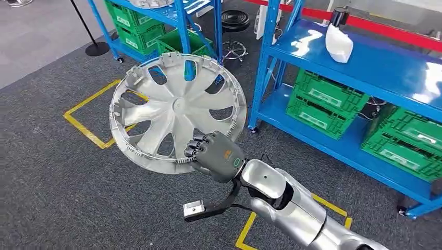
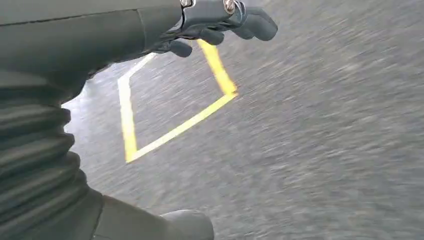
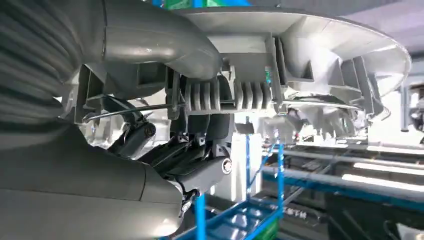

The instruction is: Take the parts from the cabinet and place them on the table.

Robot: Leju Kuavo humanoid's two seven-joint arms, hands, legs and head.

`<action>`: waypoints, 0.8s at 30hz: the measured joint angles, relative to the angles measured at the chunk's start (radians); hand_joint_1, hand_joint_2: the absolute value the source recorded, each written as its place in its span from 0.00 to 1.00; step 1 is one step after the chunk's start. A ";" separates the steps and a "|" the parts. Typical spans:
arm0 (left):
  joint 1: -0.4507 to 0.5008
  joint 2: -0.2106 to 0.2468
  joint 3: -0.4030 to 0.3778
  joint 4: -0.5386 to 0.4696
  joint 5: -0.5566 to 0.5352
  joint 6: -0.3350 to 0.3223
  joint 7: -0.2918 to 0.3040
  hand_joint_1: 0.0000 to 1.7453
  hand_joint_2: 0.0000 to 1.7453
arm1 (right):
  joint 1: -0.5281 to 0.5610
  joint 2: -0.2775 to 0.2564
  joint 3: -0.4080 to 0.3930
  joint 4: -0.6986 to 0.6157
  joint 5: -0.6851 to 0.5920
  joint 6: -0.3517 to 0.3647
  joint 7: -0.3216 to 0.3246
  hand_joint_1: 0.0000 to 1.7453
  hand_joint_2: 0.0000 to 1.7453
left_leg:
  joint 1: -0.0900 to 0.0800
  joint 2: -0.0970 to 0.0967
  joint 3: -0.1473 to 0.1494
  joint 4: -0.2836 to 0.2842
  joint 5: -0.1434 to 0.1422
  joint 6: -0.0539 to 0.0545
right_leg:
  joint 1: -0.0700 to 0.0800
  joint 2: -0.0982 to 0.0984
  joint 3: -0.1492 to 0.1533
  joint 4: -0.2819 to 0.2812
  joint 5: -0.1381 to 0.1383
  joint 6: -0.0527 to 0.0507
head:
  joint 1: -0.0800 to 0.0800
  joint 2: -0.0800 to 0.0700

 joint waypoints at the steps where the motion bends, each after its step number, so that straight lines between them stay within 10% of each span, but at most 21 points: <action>1: 0.002 -0.001 0.000 0.001 -0.004 0.000 0.016 0.00 1.00 | -0.003 0.000 0.001 0.004 -0.003 -0.002 0.000 1.00 1.00 | 0.000 0.017 0.051 -0.094 0.040 0.001 | 0.000 -0.010 0.001 0.003 -0.002 0.003 | 0.000 0.000; 2: 0.002 -0.004 0.000 0.001 -0.010 0.000 0.031 0.00 1.00 | -0.005 -0.001 0.001 0.008 -0.005 -0.006 0.002 1.00 1.00 | -0.002 0.066 0.091 -0.173 0.050 0.005 | 0.002 -0.019 0.001 0.007 -0.006 0.010 | 0.000 0.000; 3: 0.000 -0.007 0.000 0.002 -0.012 0.000 0.036 0.00 1.00 | -0.008 -0.002 0.000 0.010 -0.006 -0.012 0.003 1.00 1.00 | -0.012 0.069 0.098 -0.179 0.043 0.012 | 0.010 -0.027 -0.002 0.011 -0.011 0.017 | -0.001 0.000; 7: 0.007 -0.009 0.002 -0.002 0.009 0.002 -0.038 0.00 1.00 | -0.014 -0.005 0.006 0.028 -0.009 -0.046 0.000 1.00 1.00 | -0.011 0.023 0.092 -0.185 0.053 0.039 | 0.007 -0.059 0.007 0.009 -0.016 0.037 | 0.004 0.000; 9: 0.006 -0.008 0.004 -0.007 0.023 0.002 -0.104 0.00 1.00 | -0.014 -0.004 0.012 0.034 -0.003 -0.052 0.003 1.00 1.00 | -0.004 0.005 0.093 -0.187 0.057 0.048 | -0.001 0.024 -0.017 0.070 -0.060 0.047 | 0.008 0.000; 13: -0.002 -0.004 0.021 -0.013 0.052 -0.023 -0.228 0.00 1.00 | -0.011 -0.003 0.021 0.047 0.008 -0.051 0.003 1.00 1.00 | -0.006 -0.041 0.091 -0.185 0.058 0.053 | -0.001 0.059 -0.143 0.318 -0.151 0.049 | 0.012 0.000; 17: -0.009 0.004 0.025 -0.014 0.040 -0.048 -0.273 0.00 1.00 | -0.018 -0.003 0.023 0.051 0.009 -0.047 0.018 1.00 1.00 | -0.004 -0.094 0.091 -0.180 0.060 0.047 | -0.008 0.100 -0.021 0.057 0.002 0.040 | 0.013 0.000; 18: -0.015 0.005 0.025 -0.014 0.032 -0.051 -0.266 0.00 1.00 | -0.020 -0.003 0.022 0.052 0.011 -0.045 0.023 1.00 1.00 | -0.008 -0.105 0.085 -0.176 0.061 0.039 | -0.009 0.143 -0.007 0.023 -0.015 0.040 | 0.011 0.000; 22: -0.016 0.011 0.025 -0.013 0.010 -0.047 -0.200 0.00 1.00 | -0.017 -0.003 0.021 0.050 0.026 -0.047 0.039 1.00 1.00 | -0.001 -0.141 0.074 -0.190 0.073 0.007 | -0.004 0.104 -0.006 0.012 -0.002 0.019 | 0.011 0.000; 24: -0.012 0.013 0.025 -0.013 0.010 -0.038 -0.169 0.00 1.00 | -0.012 -0.003 0.018 0.044 0.029 -0.049 0.041 1.00 1.00 | -0.007 -0.066 0.060 -0.151 0.044 0.006 | -0.007 0.083 0.000 -0.001 0.005 0.006 | 0.004 0.000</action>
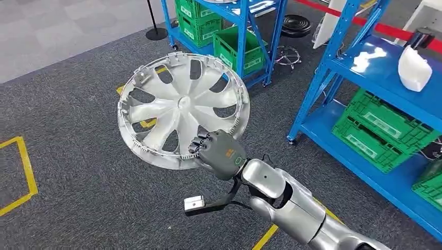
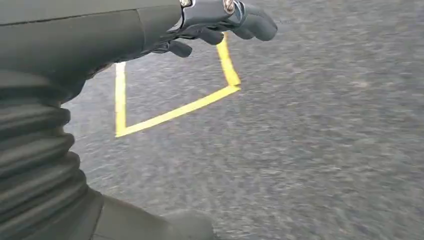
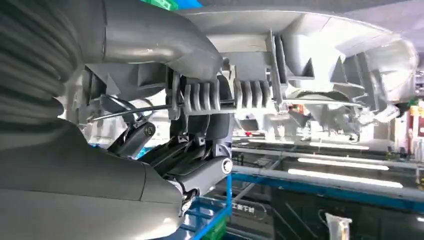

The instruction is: Take the parts from the cabinet and place them on the table.

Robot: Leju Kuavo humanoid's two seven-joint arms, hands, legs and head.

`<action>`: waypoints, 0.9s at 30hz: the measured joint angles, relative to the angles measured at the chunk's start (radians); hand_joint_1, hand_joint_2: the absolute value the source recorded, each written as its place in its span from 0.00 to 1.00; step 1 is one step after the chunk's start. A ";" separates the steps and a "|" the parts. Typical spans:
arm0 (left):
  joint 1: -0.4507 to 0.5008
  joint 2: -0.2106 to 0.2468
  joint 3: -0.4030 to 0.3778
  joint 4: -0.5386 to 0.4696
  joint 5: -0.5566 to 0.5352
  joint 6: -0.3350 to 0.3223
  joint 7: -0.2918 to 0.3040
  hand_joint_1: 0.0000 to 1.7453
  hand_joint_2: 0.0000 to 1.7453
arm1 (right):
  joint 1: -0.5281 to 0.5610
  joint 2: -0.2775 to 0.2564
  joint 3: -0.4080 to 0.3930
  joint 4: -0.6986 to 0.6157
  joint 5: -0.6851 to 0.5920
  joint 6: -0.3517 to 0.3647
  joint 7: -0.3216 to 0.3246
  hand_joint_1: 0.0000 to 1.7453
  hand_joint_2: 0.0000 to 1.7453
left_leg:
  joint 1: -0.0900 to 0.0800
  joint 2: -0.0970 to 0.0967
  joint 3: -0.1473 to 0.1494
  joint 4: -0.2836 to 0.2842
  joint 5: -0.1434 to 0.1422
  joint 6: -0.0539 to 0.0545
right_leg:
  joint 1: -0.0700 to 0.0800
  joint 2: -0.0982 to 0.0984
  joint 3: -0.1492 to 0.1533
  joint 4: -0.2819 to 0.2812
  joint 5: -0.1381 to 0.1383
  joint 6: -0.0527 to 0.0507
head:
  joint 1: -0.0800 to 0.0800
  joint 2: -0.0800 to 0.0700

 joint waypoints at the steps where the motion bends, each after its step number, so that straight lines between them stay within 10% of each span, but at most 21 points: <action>1: -0.001 0.000 0.000 0.001 -0.001 0.003 0.014 0.00 1.00 | 0.002 -0.001 -0.003 -0.002 0.002 -0.002 0.000 1.00 1.00 | 0.000 0.035 -0.036 0.074 -0.044 -0.003 | 0.003 -0.014 -0.001 0.000 -0.001 -0.006 | -0.002 0.000; 3: 0.000 0.001 0.000 0.001 -0.001 0.008 0.033 0.00 1.00 | 0.005 -0.003 -0.004 -0.002 0.008 -0.004 0.000 1.00 1.00 | 0.003 0.055 -0.107 0.227 -0.111 -0.007 | 0.007 -0.039 -0.001 0.000 -0.003 -0.009 | -0.002 0.000; 5: 0.003 0.001 0.000 0.002 -0.001 0.010 0.053 0.00 1.00 | 0.009 -0.003 -0.004 -0.003 0.015 -0.004 0.008 1.00 1.00 | 0.004 0.058 -0.124 0.271 -0.109 -0.010 | 0.007 -0.063 0.000 0.001 -0.004 -0.009 | -0.002 0.000; 7: 0.005 0.001 0.000 0.003 -0.003 0.010 0.071 0.00 1.00 | 0.022 -0.003 -0.006 -0.013 0.028 -0.003 0.024 1.00 1.00 | 0.005 0.073 -0.044 0.123 -0.029 -0.009 | 0.007 -0.087 0.001 0.004 -0.007 -0.005 | -0.002 0.000; 9: 0.003 0.000 0.000 0.003 -0.012 0.008 0.080 0.00 1.00 | 0.037 -0.006 -0.010 -0.032 0.042 -0.002 0.038 1.00 1.00 | -0.003 0.145 0.035 -0.028 -0.007 -0.001 | 0.011 -0.107 0.003 0.008 -0.014 0.005 | -0.002 0.000; 13: 0.008 -0.001 -0.002 0.003 -0.042 -0.005 0.075 0.00 1.00 | 0.073 -0.022 -0.030 -0.072 0.059 0.001 0.056 1.00 1.00 | -0.009 0.096 0.034 -0.031 0.004 0.027 | 0.015 -0.144 0.011 0.007 -0.019 0.026 | 0.003 0.000; 14: 0.010 -0.001 -0.003 0.003 -0.051 -0.010 0.071 0.00 1.00 | 0.083 -0.027 -0.034 -0.082 0.062 0.005 0.063 1.00 1.00 | 0.001 0.084 0.040 -0.039 0.010 0.037 | 0.012 -0.140 0.011 0.013 -0.027 0.033 | 0.003 0.000; 16: 0.008 -0.002 -0.010 0.002 -0.058 -0.013 0.057 0.00 1.00 | 0.102 -0.035 -0.040 -0.098 0.070 0.023 0.068 1.00 1.00 | 0.003 0.068 0.039 -0.039 0.013 0.045 | 0.006 -0.049 -0.024 0.100 -0.083 0.043 | 0.008 0.000; 18: 0.000 -0.006 -0.014 0.002 -0.060 -0.013 0.029 0.00 1.00 | 0.125 -0.048 -0.049 -0.111 0.081 0.042 0.062 1.00 1.00 | 0.002 0.042 0.036 -0.039 0.014 0.050 | 0.005 -0.025 -0.103 0.258 -0.153 0.047 | 0.009 0.000; 20: -0.005 -0.006 -0.019 0.002 -0.062 -0.012 0.015 0.00 1.00 | 0.137 -0.055 -0.052 -0.124 0.082 0.059 0.056 1.00 1.00 | 0.002 0.018 0.035 -0.038 0.015 0.050 | 0.005 -0.023 -0.132 0.306 -0.147 0.047 | 0.010 0.000; 23: -0.018 -0.006 -0.021 -0.001 -0.060 -0.007 -0.004 0.00 1.00 | 0.137 -0.061 -0.052 -0.137 0.070 0.079 0.032 1.00 1.00 | 0.003 -0.019 0.035 -0.034 0.018 0.045 | 0.001 -0.007 -0.037 0.106 -0.030 0.040 | 0.010 0.000; 25: -0.033 -0.006 -0.020 -0.003 -0.048 -0.006 -0.018 0.00 1.00 | 0.131 -0.063 -0.053 -0.143 0.062 0.085 0.015 1.00 1.00 | -0.002 -0.039 0.025 -0.028 0.020 0.032 | -0.002 0.058 0.004 0.016 -0.021 0.040 | 0.009 0.000; 27: -0.043 -0.005 -0.020 -0.005 -0.042 -0.003 -0.027 0.00 1.00 | 0.126 -0.063 -0.052 -0.147 0.057 0.085 0.005 1.00 1.00 | 0.003 -0.054 0.020 -0.034 0.028 0.019 | 0.005 0.035 0.000 0.016 -0.016 0.030 | 0.009 0.000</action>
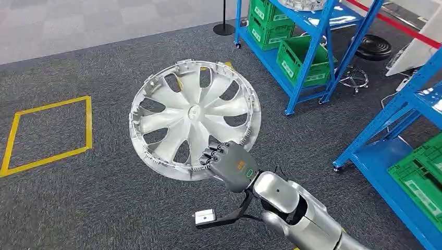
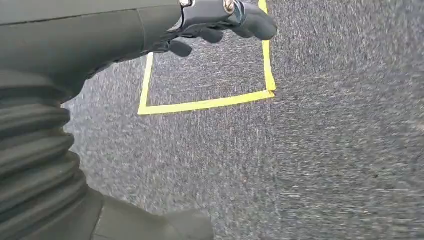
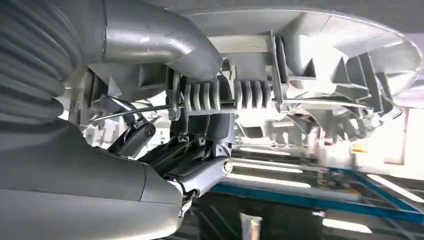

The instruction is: Take the parts from the cabinet and place them on the table.

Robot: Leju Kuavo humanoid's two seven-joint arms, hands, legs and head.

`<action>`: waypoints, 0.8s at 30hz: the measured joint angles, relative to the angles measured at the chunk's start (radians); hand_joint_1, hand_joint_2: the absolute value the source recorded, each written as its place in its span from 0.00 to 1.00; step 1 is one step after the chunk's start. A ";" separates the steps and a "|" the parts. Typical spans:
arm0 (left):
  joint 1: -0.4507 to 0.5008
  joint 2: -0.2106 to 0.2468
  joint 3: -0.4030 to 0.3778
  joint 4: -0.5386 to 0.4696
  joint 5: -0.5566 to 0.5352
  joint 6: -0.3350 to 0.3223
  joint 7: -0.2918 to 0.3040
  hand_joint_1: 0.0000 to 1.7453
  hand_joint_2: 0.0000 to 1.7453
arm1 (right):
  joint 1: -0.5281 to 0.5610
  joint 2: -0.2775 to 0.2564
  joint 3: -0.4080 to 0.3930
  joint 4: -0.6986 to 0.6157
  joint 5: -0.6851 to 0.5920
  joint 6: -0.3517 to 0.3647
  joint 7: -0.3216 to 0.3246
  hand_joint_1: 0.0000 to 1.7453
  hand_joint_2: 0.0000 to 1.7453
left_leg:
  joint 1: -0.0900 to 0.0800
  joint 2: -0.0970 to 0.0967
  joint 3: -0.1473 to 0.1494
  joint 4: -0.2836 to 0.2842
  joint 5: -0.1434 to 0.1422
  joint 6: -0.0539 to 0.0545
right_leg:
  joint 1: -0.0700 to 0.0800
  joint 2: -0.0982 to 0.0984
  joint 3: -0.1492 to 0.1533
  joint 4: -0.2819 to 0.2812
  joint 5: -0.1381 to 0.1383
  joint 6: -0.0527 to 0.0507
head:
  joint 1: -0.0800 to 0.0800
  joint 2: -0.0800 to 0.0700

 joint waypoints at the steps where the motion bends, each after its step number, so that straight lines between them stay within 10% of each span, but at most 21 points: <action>1: -0.001 0.000 0.000 0.000 0.003 0.002 -0.005 0.00 1.00 | -0.004 0.000 0.001 0.000 -0.003 0.000 -0.003 1.00 1.00 | 0.003 -0.010 -0.001 -0.005 0.005 -0.007 | 0.002 -0.009 0.000 0.000 0.002 -0.007 | 0.001 0.000; 2: -0.001 0.000 0.000 0.000 0.006 0.003 -0.006 0.00 1.00 | -0.010 0.001 0.001 0.000 -0.005 -0.001 -0.006 1.00 1.00 | 0.001 -0.019 -0.010 -0.006 0.006 -0.015 | -0.005 -0.020 0.002 -0.008 0.008 -0.016 | 0.000 0.000; 5: -0.006 -0.003 0.000 0.000 0.012 0.007 -0.001 0.00 1.00 | -0.024 0.014 0.002 0.001 -0.005 -0.002 -0.012 1.00 1.00 | -0.003 0.094 -0.066 0.125 -0.080 -0.023 | -0.002 -0.057 0.002 -0.017 0.013 -0.035 | -0.009 0.000; 8: -0.002 -0.004 0.000 0.002 0.010 0.011 0.027 0.00 1.00 | -0.041 0.027 0.006 0.008 -0.004 -0.003 -0.013 1.00 1.00 | 0.000 0.110 -0.140 0.294 -0.141 -0.030 | 0.001 -0.097 0.002 -0.016 0.011 -0.037 | -0.009 0.000; 11: 0.016 -0.004 0.000 0.003 0.010 0.012 0.039 0.00 1.00 | -0.057 0.032 0.011 0.015 -0.004 -0.003 -0.013 1.00 1.00 | 0.000 0.127 -0.047 0.129 -0.049 -0.029 | 0.001 -0.132 0.004 -0.013 0.007 -0.033 | -0.010 0.000; 13: 0.021 -0.003 0.001 0.003 0.010 0.014 0.053 0.00 1.00 | -0.060 0.032 0.013 0.015 -0.007 -0.007 -0.011 1.00 1.00 | -0.011 0.201 0.015 0.009 -0.036 -0.015 | 0.007 -0.153 0.004 -0.008 0.000 -0.023 | -0.010 0.000; 17: 0.038 0.001 0.005 0.004 0.013 0.032 0.099 0.00 1.00 | -0.067 0.032 0.017 0.015 -0.017 -0.023 -0.012 1.00 1.00 | -0.011 0.153 0.011 0.002 -0.021 0.012 | 0.011 -0.193 0.013 -0.009 -0.003 -0.002 | -0.006 0.000; 20: 0.042 0.002 0.009 0.004 0.023 0.039 0.110 0.00 1.00 | -0.074 0.031 0.018 0.015 -0.026 -0.031 -0.016 1.00 1.00 | 0.000 0.123 0.013 -0.003 -0.013 0.030 | -0.001 -0.070 -0.030 0.091 -0.072 0.016 | -0.001 0.000; 22: 0.041 0.001 0.011 0.004 0.025 0.039 0.108 0.00 1.00 | -0.074 0.030 0.018 0.020 -0.031 -0.036 -0.022 1.00 1.00 | 0.000 0.097 0.011 -0.003 -0.012 0.033 | 0.000 -0.057 -0.109 0.254 -0.140 0.020 | 0.002 0.000; 24: 0.045 0.000 0.014 0.004 0.032 0.037 0.097 0.00 1.00 | -0.075 0.030 0.021 0.026 -0.039 -0.037 -0.026 1.00 1.00 | -0.001 0.071 0.011 -0.002 -0.011 0.033 | 0.000 -0.057 -0.142 0.309 -0.136 0.018 | 0.002 0.000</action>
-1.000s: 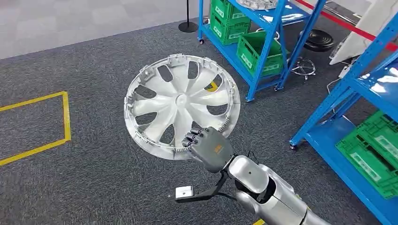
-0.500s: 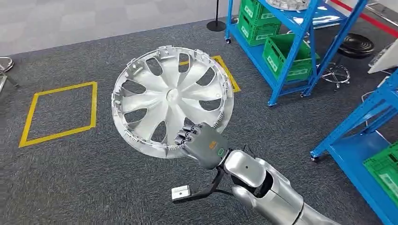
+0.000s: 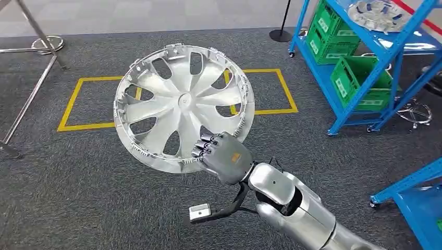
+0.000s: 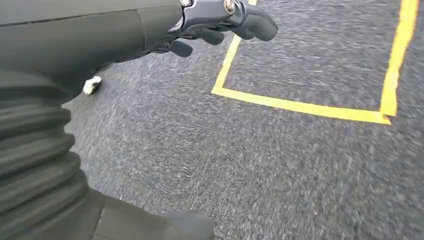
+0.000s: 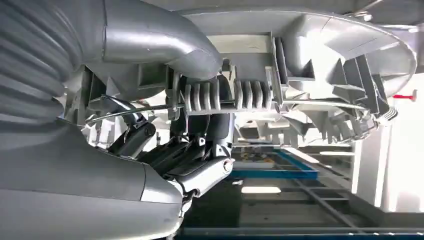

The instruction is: Take the parts from the cabinet and place them on the table.

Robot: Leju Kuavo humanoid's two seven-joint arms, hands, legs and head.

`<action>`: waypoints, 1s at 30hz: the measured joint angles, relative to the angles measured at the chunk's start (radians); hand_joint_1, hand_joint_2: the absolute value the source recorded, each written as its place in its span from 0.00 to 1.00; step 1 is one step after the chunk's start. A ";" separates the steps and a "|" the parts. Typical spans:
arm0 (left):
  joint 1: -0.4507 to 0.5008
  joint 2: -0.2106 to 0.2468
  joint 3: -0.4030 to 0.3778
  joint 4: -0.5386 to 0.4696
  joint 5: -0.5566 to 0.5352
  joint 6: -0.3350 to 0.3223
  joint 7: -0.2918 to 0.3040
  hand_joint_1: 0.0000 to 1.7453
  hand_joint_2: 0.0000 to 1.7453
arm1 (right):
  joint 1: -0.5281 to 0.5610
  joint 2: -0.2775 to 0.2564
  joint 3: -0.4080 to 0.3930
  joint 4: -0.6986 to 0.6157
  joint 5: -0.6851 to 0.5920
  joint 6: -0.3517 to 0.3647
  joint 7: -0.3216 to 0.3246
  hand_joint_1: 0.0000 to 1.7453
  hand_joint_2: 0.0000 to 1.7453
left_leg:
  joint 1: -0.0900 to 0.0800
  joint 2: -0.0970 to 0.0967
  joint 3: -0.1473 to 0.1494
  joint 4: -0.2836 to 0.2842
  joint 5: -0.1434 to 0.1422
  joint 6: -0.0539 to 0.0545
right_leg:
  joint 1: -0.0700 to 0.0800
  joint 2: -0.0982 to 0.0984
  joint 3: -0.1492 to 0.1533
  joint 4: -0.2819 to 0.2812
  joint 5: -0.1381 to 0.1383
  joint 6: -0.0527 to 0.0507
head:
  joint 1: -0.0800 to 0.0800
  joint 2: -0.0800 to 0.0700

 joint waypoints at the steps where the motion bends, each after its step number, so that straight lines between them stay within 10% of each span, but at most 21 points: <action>1: 0.001 0.000 0.001 0.000 0.002 -0.005 -0.008 0.00 1.00 | -0.001 0.000 0.002 0.004 -0.004 0.000 -0.003 1.00 1.00 | 0.000 -0.017 0.000 0.000 0.002 -0.002 | 0.000 0.002 0.022 -0.052 0.041 -0.003 | 0.001 0.000; 3: 0.000 -0.002 0.006 0.000 0.005 -0.009 -0.023 0.00 1.00 | -0.003 0.000 0.003 0.008 -0.008 -0.001 -0.005 1.00 1.00 | 0.000 -0.046 0.001 0.002 0.004 -0.006 | -0.002 0.030 0.108 -0.232 0.133 -0.012 | 0.002 0.000; 4: 0.000 -0.004 0.007 0.000 0.010 -0.013 -0.032 0.00 1.00 | -0.006 0.000 0.005 0.009 -0.012 -0.002 -0.006 1.00 1.00 | 0.003 -0.057 -0.001 0.002 0.006 -0.009 | -0.002 0.076 0.139 -0.305 0.142 -0.020 | 0.002 0.000; 9: 0.003 -0.003 0.010 0.000 0.014 -0.017 -0.071 0.00 1.00 | -0.018 0.002 0.012 0.014 -0.029 -0.016 -0.017 1.00 1.00 | 0.001 -0.098 -0.021 -0.005 0.014 -0.044 | -0.003 0.033 0.145 -0.325 0.148 -0.036 | 0.003 0.000; 11: 0.002 -0.002 0.014 0.000 0.019 -0.017 -0.077 0.00 1.00 | -0.021 0.005 0.014 0.016 -0.032 -0.019 -0.023 1.00 1.00 | -0.002 0.001 -0.047 0.060 -0.035 -0.050 | -0.003 0.013 0.147 -0.331 0.152 -0.044 | -0.005 0.000; 15: -0.006 -0.002 0.023 0.000 0.023 -0.017 -0.076 0.00 1.00 | -0.023 0.008 0.024 0.029 -0.032 -0.021 -0.025 1.00 1.00 | 0.004 0.037 -0.136 0.265 -0.120 -0.063 | 0.000 -0.043 0.148 -0.330 0.147 -0.053 | -0.005 0.000; 18: -0.005 0.002 0.024 0.000 0.023 -0.016 -0.058 0.00 1.00 | -0.024 0.014 0.032 0.034 -0.043 -0.018 -0.046 1.00 1.00 | 0.007 0.071 -0.042 0.096 -0.023 -0.065 | -0.001 -0.077 0.151 -0.324 0.140 -0.045 | -0.005 0.000; 19: -0.006 0.002 0.024 0.000 0.023 -0.015 -0.051 0.00 1.00 | -0.028 0.014 0.036 0.034 -0.050 -0.018 -0.053 1.00 1.00 | 0.005 0.123 -0.004 0.021 -0.009 -0.062 | 0.003 -0.087 0.152 -0.319 0.134 -0.037 | -0.005 0.000; 24: -0.003 0.001 0.025 0.002 0.020 -0.011 -0.022 0.00 1.00 | -0.056 0.015 0.052 0.042 -0.067 -0.016 -0.066 1.00 1.00 | -0.002 0.078 -0.004 0.010 -0.010 -0.022 | 0.011 -0.136 0.159 -0.316 0.123 -0.015 | 0.000 0.000; 27: -0.006 0.000 0.027 0.002 0.019 -0.010 -0.019 0.00 1.00 | -0.059 0.016 0.055 0.045 -0.070 -0.016 -0.070 1.00 1.00 | 0.006 0.045 -0.004 0.008 -0.005 -0.007 | -0.002 -0.018 0.103 -0.182 0.042 0.000 | 0.005 0.000; 30: -0.006 -0.003 0.029 0.002 0.018 -0.013 -0.027 0.00 1.00 | -0.058 0.014 0.056 0.057 -0.072 -0.016 -0.072 1.00 1.00 | 0.004 0.006 -0.004 0.009 -0.005 -0.005 | 0.000 -0.002 0.006 -0.002 -0.010 0.000 | 0.007 0.000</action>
